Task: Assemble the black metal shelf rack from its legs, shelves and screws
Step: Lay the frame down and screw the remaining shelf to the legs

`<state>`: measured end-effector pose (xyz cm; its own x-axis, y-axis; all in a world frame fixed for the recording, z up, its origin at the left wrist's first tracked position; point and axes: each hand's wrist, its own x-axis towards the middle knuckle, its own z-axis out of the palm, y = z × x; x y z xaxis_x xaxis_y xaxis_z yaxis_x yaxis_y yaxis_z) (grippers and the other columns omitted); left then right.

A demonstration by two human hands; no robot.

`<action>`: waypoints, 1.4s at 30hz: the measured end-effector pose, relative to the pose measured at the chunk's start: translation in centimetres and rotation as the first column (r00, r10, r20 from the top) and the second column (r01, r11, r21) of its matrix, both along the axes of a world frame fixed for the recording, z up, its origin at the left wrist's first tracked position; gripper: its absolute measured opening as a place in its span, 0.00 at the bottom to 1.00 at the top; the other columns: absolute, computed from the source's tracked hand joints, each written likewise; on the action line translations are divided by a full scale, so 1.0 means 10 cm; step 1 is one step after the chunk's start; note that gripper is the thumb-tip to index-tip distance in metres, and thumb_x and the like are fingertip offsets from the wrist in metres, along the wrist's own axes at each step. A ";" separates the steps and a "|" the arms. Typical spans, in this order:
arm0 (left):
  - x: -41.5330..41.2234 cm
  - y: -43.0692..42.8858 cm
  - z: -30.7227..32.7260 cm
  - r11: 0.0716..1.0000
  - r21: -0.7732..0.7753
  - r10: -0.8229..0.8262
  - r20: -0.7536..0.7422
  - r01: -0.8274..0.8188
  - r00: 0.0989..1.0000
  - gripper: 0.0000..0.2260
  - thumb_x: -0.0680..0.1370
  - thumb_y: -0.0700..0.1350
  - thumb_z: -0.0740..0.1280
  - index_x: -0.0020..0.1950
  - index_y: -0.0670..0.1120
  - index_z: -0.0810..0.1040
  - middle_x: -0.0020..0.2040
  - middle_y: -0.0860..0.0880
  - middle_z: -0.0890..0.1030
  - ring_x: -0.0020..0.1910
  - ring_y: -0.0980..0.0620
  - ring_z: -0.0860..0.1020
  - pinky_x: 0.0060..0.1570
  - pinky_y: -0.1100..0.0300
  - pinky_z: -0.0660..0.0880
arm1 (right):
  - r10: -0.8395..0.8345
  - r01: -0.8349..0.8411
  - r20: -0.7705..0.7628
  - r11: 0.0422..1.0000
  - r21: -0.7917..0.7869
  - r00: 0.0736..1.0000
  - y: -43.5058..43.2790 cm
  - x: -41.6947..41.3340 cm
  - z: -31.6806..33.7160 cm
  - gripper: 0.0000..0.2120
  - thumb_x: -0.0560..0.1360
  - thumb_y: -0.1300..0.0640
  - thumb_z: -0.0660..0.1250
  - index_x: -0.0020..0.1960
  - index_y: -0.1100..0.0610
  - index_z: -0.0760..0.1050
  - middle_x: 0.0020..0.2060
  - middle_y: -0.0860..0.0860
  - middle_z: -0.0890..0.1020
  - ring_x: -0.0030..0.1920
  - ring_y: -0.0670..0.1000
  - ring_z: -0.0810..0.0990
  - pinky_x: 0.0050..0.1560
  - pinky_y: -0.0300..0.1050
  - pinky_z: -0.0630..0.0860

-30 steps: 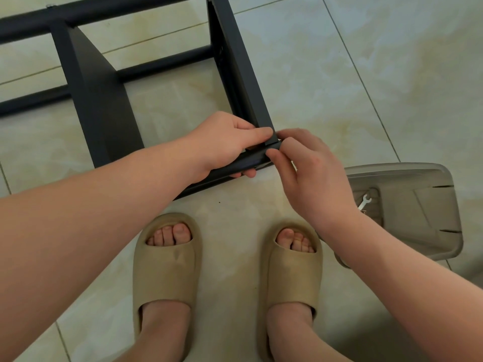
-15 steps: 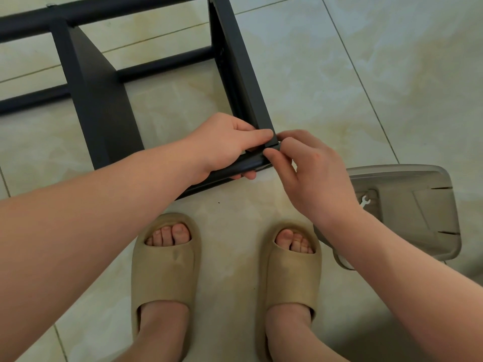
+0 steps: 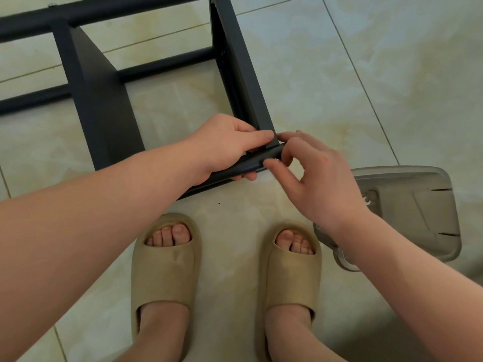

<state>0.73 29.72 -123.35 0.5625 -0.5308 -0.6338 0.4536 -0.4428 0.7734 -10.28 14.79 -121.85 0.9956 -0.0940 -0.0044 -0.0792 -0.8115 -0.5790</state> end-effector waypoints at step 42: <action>0.01 0.00 0.00 1.000 0.001 -0.002 0.000 0.002 1.000 0.10 0.79 0.53 0.70 0.44 0.48 0.85 0.40 0.44 0.86 0.33 0.47 0.85 0.29 0.59 0.78 | -0.080 0.082 -0.020 0.934 0.347 0.997 -0.04 -0.08 -0.13 0.12 0.75 0.60 0.75 0.51 0.57 0.73 0.62 0.46 0.81 0.64 0.48 0.78 0.64 0.55 0.74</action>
